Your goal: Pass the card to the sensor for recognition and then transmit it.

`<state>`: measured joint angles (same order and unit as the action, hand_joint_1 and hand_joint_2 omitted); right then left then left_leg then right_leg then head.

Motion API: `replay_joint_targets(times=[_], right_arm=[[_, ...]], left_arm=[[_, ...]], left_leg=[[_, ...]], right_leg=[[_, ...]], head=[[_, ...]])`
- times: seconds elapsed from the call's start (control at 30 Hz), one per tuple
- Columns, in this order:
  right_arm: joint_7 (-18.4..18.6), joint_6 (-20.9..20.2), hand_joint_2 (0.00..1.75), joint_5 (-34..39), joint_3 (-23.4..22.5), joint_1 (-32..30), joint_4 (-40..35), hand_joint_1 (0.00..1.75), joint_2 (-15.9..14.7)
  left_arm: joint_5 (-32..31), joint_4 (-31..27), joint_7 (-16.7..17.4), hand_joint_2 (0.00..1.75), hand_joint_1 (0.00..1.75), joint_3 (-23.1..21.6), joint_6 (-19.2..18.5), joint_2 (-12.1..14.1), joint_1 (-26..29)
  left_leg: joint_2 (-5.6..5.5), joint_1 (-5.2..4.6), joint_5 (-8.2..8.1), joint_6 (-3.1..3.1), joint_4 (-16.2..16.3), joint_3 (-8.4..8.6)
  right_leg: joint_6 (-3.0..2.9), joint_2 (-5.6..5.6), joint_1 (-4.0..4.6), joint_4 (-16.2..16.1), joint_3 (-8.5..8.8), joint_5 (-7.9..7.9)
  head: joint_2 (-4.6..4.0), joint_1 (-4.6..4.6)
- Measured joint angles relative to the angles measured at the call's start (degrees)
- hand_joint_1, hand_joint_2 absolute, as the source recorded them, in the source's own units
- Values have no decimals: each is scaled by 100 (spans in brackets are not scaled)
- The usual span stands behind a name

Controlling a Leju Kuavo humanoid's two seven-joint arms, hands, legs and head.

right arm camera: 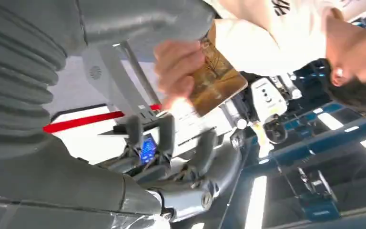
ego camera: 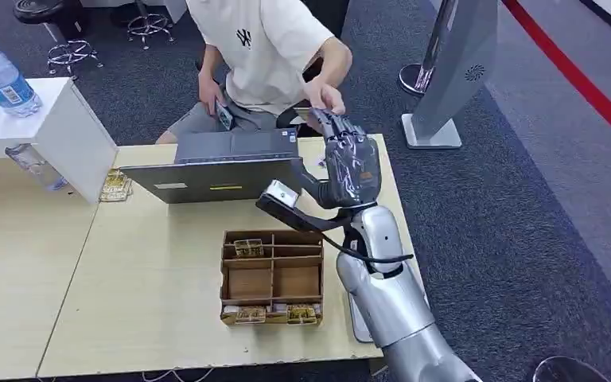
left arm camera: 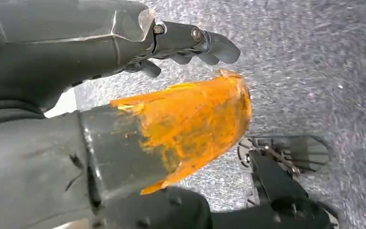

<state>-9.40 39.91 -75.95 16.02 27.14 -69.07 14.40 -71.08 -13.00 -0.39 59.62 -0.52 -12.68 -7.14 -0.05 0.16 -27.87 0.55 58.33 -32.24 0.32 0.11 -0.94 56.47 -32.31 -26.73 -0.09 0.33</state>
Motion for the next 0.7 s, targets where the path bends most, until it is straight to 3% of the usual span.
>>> replay_joint_targets(times=[0.17,0.23,0.3,0.4,0.5,0.57,0.7], right_arm=[[-140,2,0,453,-155,-533,-536,0,-48],[-295,-48,0,1113,-164,-766,-779,0,-55],[-490,-291,0,2280,-113,-996,-1124,0,-77],[-849,-1067,0,4168,6,-1389,-1819,0,-140],[-1088,-1745,0,5211,77,-1634,-2298,0,-205],[-1226,-2505,0,6070,83,-1802,-2572,0,-269],[-1351,-3491,0,6995,92,-2033,-2861,0,-360]], left_arm=[[-105,0,-144,0,0,-157,300,-343,16],[-87,0,-179,0,0,-192,402,-444,28],[-22,0,-223,0,0,-216,441,-518,46],[74,0,-319,0,0,-216,472,-561,92],[122,0,-354,0,0,-216,489,-564,104],[173,0,-398,0,0,-216,500,-564,108],[232,0,-444,0,0,-216,509,-561,111]], left_leg=[[1,-2,-2,3,1,-3],[1,-3,-4,4,1,-3],[1,-3,-6,7,1,-3],[1,-1,-9,3,0,-4],[2,1,-9,2,0,-3],[2,2,-8,2,-1,-3],[3,1,-8,3,-1,-3]], right_leg=[[1,1,-1,-4,0,1],[1,1,-1,-4,0,0],[1,1,0,-4,-2,-1],[1,1,0,-3,-4,-2],[2,1,2,-3,-5,-4],[2,0,2,-2,-5,-4],[2,1,2,-2,-3,-3]], head=[[0,2],[0,-2],[0,-2],[0,0],[0,-2],[0,0],[0,0]])
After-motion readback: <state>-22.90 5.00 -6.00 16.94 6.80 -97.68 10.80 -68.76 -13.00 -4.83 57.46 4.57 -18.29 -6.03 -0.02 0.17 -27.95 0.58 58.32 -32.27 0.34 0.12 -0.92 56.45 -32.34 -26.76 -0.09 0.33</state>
